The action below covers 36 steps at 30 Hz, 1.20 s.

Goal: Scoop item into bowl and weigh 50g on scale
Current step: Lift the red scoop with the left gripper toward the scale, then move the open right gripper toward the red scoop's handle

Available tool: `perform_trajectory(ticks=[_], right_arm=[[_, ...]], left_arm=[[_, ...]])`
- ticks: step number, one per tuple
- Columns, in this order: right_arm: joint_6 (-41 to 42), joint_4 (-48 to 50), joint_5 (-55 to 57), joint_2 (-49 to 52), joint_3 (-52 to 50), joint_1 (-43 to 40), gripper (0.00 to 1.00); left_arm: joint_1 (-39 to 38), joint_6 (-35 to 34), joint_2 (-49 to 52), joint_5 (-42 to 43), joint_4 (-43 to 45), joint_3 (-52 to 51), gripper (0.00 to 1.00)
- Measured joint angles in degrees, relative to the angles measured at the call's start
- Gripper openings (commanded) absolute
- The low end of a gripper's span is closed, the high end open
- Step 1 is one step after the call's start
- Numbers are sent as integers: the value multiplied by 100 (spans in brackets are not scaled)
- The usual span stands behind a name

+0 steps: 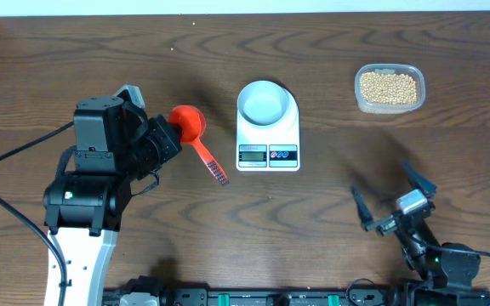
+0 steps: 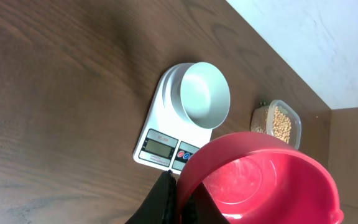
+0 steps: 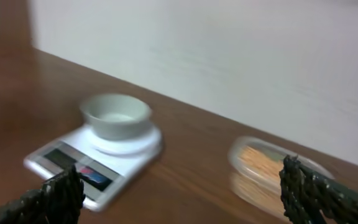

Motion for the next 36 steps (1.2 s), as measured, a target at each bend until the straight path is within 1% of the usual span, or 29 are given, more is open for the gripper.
perform_trajectory(ticks=[2, 3, 5, 13, 17, 20, 23, 29, 33, 36], right_arm=[[234, 186, -507, 0, 0, 0, 99], [258, 201, -557, 0, 0, 0, 99], [579, 492, -914, 0, 0, 0, 99], [1683, 1399, -1405, 0, 0, 0, 99], [2170, 1690, -1532, 66, 0, 0, 99], [2358, 1790, -1668, 256, 17, 0, 99], [2450, 1827, -1832, 680, 234, 0, 99], [2524, 2044, -2282, 2002, 1235, 0, 99], [2527, 2218, -2730, 2957, 1829, 0, 99], [2531, 2260, -3289, 3836, 2339, 0, 99]], left_arm=[[0, 0, -2, 0, 2, 0, 8], [0, 0, -2, 0, 2, 0, 7], [0, -2, 0, 0, 9, 0, 7], [0, -26, -2, 0, 184, 0, 7], [0, -44, 0, 0, 216, 0, 7], [0, -44, 0, 2, 236, -2, 7], [0, -68, 0, 2, 293, 0, 7], [0, -149, 13, 0, 345, -2, 7], [0, -166, 33, 2, 389, -2, 7], [0, -168, 44, 17, 431, -2, 7]])
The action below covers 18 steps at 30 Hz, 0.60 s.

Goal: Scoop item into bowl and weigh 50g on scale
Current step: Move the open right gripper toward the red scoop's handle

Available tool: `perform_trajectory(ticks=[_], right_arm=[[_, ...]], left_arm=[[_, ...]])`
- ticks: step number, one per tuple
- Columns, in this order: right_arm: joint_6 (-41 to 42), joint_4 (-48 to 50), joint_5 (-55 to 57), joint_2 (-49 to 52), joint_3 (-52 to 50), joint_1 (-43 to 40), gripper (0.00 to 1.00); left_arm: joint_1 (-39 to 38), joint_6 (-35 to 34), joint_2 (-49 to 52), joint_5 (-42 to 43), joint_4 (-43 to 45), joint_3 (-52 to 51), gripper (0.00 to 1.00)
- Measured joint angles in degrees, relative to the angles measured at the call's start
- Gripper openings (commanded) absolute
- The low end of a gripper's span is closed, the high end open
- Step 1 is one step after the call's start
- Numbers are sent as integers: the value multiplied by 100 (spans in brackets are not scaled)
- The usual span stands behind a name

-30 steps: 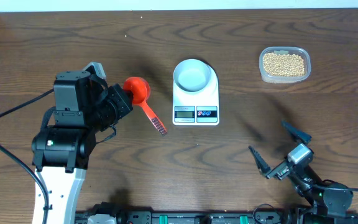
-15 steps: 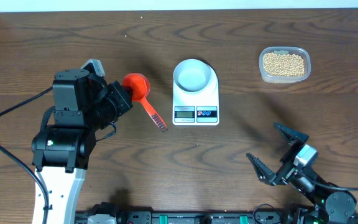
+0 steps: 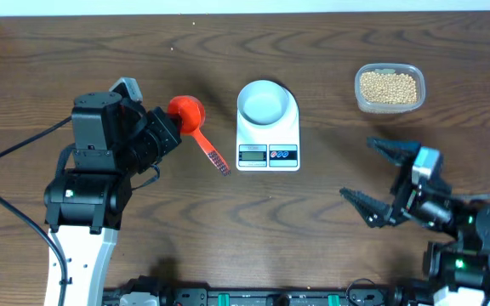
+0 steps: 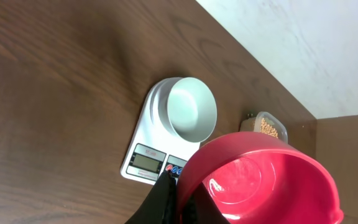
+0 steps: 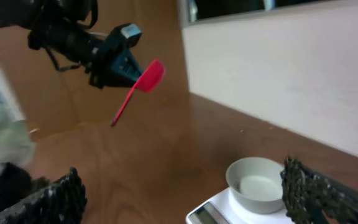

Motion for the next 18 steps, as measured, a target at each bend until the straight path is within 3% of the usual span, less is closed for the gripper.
perform_trajectory(ticks=[6, 18], right_arm=[[192, 83, -739, 1169, 509, 0, 99], [640, 299, -1032, 1648, 597, 0, 99]], left_arm=[[0, -2, 11, 87, 7, 0, 7], [0, -4, 15, 90, 24, 0, 7]])
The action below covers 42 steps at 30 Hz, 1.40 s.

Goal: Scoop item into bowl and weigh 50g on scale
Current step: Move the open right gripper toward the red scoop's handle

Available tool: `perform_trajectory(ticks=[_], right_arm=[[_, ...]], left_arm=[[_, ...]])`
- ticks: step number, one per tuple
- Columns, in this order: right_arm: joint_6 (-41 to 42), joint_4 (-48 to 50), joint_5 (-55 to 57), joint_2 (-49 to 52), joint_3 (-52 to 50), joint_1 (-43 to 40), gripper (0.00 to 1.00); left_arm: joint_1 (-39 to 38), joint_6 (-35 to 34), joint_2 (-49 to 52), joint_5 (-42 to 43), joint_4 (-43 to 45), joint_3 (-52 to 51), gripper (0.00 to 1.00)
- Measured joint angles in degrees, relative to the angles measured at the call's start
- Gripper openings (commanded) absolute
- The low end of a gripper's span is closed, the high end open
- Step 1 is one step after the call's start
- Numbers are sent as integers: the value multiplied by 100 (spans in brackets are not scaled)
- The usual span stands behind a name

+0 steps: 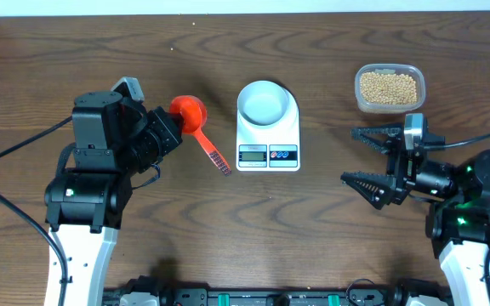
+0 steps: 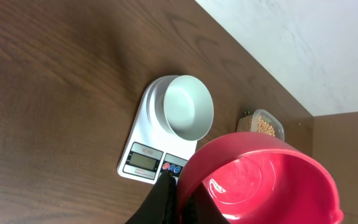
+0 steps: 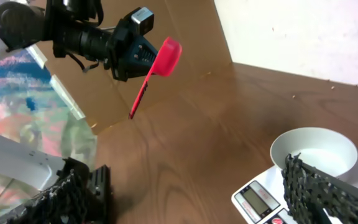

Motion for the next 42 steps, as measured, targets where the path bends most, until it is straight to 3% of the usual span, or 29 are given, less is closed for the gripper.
perform_trajectory(ticks=[18, 37, 42], right_arm=[[809, 39, -417, 1032, 1346, 0, 99], [822, 24, 739, 2065, 1368, 1126, 99], [544, -358, 1038, 2332, 1414, 1399, 99]], left_arm=[[0, -295, 0, 42, 146, 0, 7], [0, -511, 251, 44, 199, 0, 7], [0, -614, 339, 190, 479, 0, 7]])
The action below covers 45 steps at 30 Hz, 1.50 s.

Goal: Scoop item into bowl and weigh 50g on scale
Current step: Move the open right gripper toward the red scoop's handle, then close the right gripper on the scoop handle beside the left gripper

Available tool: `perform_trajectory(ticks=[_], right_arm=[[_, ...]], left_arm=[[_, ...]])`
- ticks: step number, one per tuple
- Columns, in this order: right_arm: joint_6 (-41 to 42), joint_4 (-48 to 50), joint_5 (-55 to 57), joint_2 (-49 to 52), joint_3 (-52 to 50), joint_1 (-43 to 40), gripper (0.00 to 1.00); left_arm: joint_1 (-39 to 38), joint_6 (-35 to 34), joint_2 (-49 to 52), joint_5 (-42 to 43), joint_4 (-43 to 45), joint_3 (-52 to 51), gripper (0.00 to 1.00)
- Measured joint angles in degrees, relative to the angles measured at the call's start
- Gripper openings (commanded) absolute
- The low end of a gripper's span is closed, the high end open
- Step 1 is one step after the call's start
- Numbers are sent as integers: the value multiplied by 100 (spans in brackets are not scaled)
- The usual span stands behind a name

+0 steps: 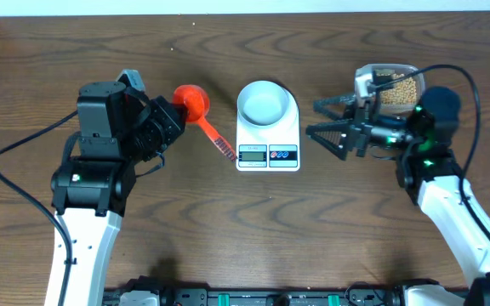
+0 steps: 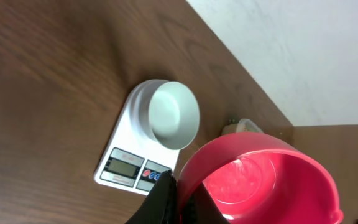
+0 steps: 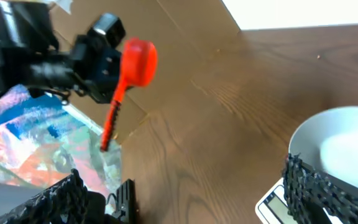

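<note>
A red scoop (image 1: 190,100) hangs above the table left of the scale, its handle (image 1: 214,141) slanting down to the right. My left gripper (image 1: 167,119) is shut on it; in the left wrist view the scoop's cup (image 2: 260,180) fills the lower right beside the black fingers (image 2: 163,198). An empty white bowl (image 1: 264,102) sits on the white scale (image 1: 268,151). My right gripper (image 1: 328,127) is open, pointing left just right of the scale, with nothing between its fingers (image 3: 61,199). The tub of beans (image 1: 398,87) lies partly behind the right arm.
The brown wooden table (image 1: 253,229) holds nothing else. Cables trail from both arms (image 1: 7,161). In the right wrist view the left arm (image 3: 73,62) and scoop (image 3: 138,61) show far off, with the bowl (image 3: 347,146) at right.
My right gripper has moved up and to the left, from the table's right middle to just beside the scale, in front of the bean tub. The left gripper with the scoop shifted slightly up and right.
My left gripper held the red scoop aloft left of the scale at every moment. The right gripper, open throughout, was low near the front right edge, then higher at the right middle, then nearer the tub, and now beside the scale.
</note>
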Motion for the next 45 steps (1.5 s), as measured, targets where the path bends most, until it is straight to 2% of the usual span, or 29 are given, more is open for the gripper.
perform_trajectory(ticks=[8, 12, 17, 21, 24, 33, 45], right_arm=[[-225, -210, 439, 483, 361, 516, 99], [-367, -122, 715, 813, 791, 673, 99], [-420, 162, 841, 953, 817, 782, 99], [-90, 164, 752, 953, 817, 807, 99], [129, 160, 778, 953, 817, 807, 79], [857, 63, 1300, 955, 824, 957, 61], [1123, -98, 1628, 955, 824, 1360, 58]], left_arm=[[0, -433, 256, 55, 317, 0, 7], [-4, -1003, 616, 90, 627, 0, 7], [-11, -1939, 1086, 107, 737, 0, 7], [-136, -2616, 1353, 109, 752, 0, 7], [-378, -2817, 1370, 107, 828, 0, 7], [-1078, -3016, 1370, -308, 844, 0, 8], [-1241, -3373, 1370, -785, 833, 0, 7]])
